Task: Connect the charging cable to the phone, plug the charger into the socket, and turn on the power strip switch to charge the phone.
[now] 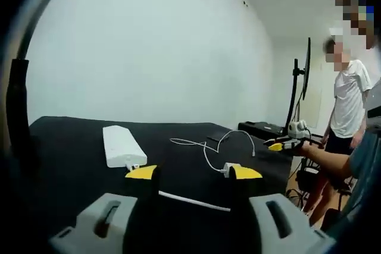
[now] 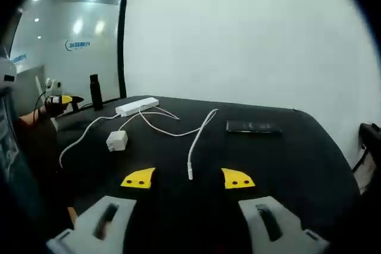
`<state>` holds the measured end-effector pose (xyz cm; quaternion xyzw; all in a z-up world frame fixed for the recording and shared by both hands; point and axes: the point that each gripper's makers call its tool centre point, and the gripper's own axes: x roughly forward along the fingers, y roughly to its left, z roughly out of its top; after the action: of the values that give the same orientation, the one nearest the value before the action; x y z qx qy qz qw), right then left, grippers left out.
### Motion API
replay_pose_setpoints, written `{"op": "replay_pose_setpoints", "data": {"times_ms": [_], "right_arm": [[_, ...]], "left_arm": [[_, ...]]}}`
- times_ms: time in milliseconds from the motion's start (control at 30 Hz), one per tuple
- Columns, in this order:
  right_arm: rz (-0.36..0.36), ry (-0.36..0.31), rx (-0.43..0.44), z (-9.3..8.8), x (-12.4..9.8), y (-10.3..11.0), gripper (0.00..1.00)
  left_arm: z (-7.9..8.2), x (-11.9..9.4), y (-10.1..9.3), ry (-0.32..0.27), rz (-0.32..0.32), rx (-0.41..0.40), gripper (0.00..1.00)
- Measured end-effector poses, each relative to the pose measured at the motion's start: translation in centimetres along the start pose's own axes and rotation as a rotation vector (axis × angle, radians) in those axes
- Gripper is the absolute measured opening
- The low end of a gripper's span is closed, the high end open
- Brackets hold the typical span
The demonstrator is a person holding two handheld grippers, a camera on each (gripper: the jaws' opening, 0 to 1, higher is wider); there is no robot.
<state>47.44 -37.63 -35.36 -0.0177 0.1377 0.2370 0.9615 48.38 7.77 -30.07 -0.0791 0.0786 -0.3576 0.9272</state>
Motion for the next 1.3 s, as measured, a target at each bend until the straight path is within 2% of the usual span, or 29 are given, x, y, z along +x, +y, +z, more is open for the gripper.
{"op": "replay_pose_setpoints", "data": {"times_ms": [167, 267, 433, 500, 700, 800, 933, 1100, 1167, 1200, 1233, 1267, 1300], "right_arm": [[-0.006, -0.001, -0.001, 0.3, -0.7, -0.5, 0.38], [-0.004, 0.001, 0.0, 0.4, -0.3, -0.8, 0.35], [0.027, 0.02, 0.013, 0.1, 2.1, -0.7, 0.34], [0.037, 0.031, 0.013, -0.2, 3.2, -0.6, 0.29], [0.061, 0.077, -0.01, -0.9, 6.1, -0.1, 0.26], [0.057, 0.101, -0.056, -1.2, 6.8, 0.2, 0.15], [0.038, 0.074, -0.175, 0.0, 7.2, 0.6, 0.04], [0.012, 0.049, -0.328, 1.9, 7.6, 1.3, 0.02], [-0.02, 0.052, -0.468, 2.6, 7.8, 1.4, 0.02], [-0.048, 0.053, -0.572, 3.2, 8.1, 2.0, 0.02], [-0.068, 0.058, -0.634, 3.5, 8.2, 2.3, 0.02], [-0.117, 0.067, -0.749, 4.1, 8.3, 2.5, 0.02], [-0.151, 0.065, -0.835, 4.5, 8.4, 2.8, 0.02]], "left_arm": [[-0.2, 0.3, -0.1, 0.001, -0.008, -0.014, 0.48], [-0.5, 0.5, -0.2, 0.006, -0.019, -0.019, 0.54], [-1.5, 0.8, 0.0, 0.032, -0.022, -0.011, 0.62], [-1.7, 1.0, 0.2, 0.039, -0.024, -0.006, 0.64], [-2.2, 1.8, 0.5, 0.055, -0.034, -0.015, 0.64], [-2.1, 2.3, 0.5, 0.058, -0.044, -0.014, 0.64], [-1.7, 3.4, 0.3, 0.058, -0.068, -0.014, 0.63], [0.2, 6.1, -0.7, 0.06, -0.145, 0.012, 0.61], [1.7, 7.8, -1.7, 0.059, -0.195, -0.001, 0.6], [2.6, 8.9, -2.6, 0.061, -0.238, -0.011, 0.6], [3.0, 9.7, -3.4, 0.075, -0.268, -0.03, 0.6], [3.7, 10.8, -4.6, 0.089, -0.319, -0.078, 0.6], [4.0, 11.7, -5.3, 0.101, -0.343, -0.122, 0.6]]}}
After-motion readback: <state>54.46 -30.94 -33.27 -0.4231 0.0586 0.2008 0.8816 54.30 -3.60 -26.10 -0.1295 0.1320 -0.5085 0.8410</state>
